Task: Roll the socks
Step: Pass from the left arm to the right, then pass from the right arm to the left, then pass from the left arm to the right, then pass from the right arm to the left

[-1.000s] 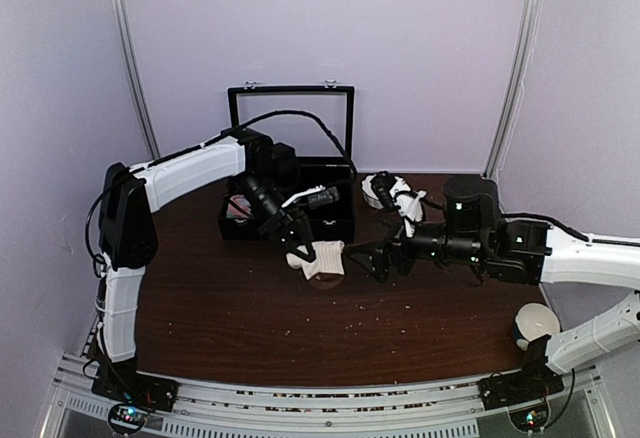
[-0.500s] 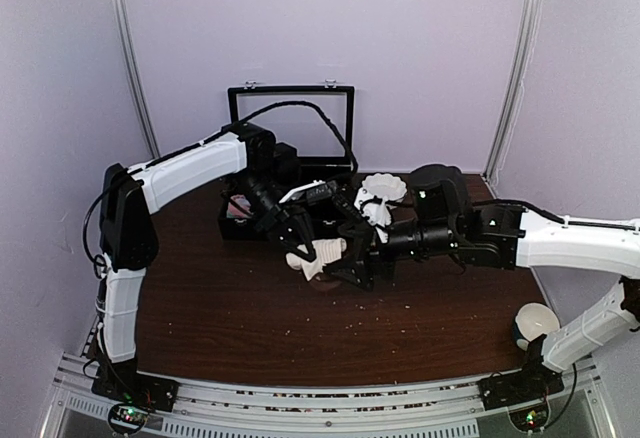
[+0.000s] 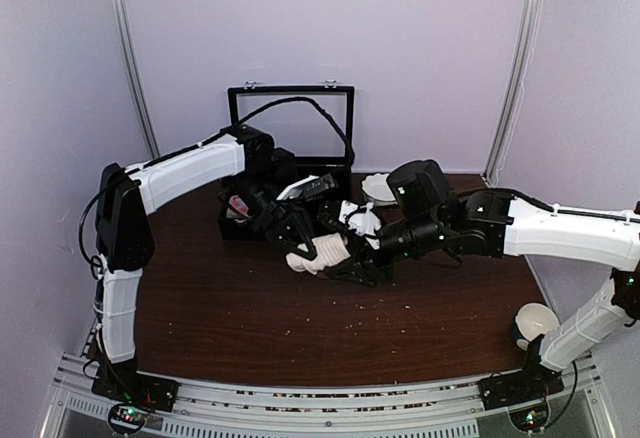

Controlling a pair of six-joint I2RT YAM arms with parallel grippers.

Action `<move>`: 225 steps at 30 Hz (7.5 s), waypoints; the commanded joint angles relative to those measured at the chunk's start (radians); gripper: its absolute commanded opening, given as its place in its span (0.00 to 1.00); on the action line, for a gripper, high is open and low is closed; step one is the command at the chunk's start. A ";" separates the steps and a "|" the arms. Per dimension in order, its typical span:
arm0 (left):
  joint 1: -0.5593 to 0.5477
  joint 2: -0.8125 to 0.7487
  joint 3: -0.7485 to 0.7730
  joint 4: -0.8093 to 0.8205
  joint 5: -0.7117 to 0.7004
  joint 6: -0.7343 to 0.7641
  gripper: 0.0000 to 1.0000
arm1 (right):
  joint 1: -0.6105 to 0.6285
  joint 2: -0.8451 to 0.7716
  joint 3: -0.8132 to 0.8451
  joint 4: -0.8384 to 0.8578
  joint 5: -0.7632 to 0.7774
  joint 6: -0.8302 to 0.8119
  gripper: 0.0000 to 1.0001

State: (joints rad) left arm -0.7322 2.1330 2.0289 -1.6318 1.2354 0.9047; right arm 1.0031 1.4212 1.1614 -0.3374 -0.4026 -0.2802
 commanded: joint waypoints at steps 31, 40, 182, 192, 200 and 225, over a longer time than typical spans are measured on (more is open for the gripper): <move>-0.050 -0.084 -0.021 -0.024 0.089 -0.046 0.07 | 0.080 -0.035 0.093 -0.055 0.125 -0.021 0.00; 0.005 -0.182 0.008 0.242 -0.398 -0.224 0.98 | 0.078 -0.075 -0.032 0.102 0.309 0.163 0.00; 0.215 -0.480 -0.321 1.158 0.043 -1.140 0.98 | -0.037 0.148 -0.217 1.493 0.184 0.893 0.00; 0.215 -0.521 -0.369 1.309 0.012 -1.198 0.98 | -0.024 0.205 -0.151 1.463 0.145 0.918 0.00; 0.217 -0.499 -0.327 1.282 0.020 -1.153 0.95 | -0.022 0.224 -0.146 1.448 0.130 0.925 0.00; 0.305 -0.265 0.062 0.534 -0.140 -0.431 0.00 | -0.089 0.192 -0.215 1.303 0.149 0.912 1.00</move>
State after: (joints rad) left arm -0.4606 1.7782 1.9175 -0.7082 1.2652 0.0628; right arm 0.9577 1.6402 0.9829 1.0519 -0.2512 0.6312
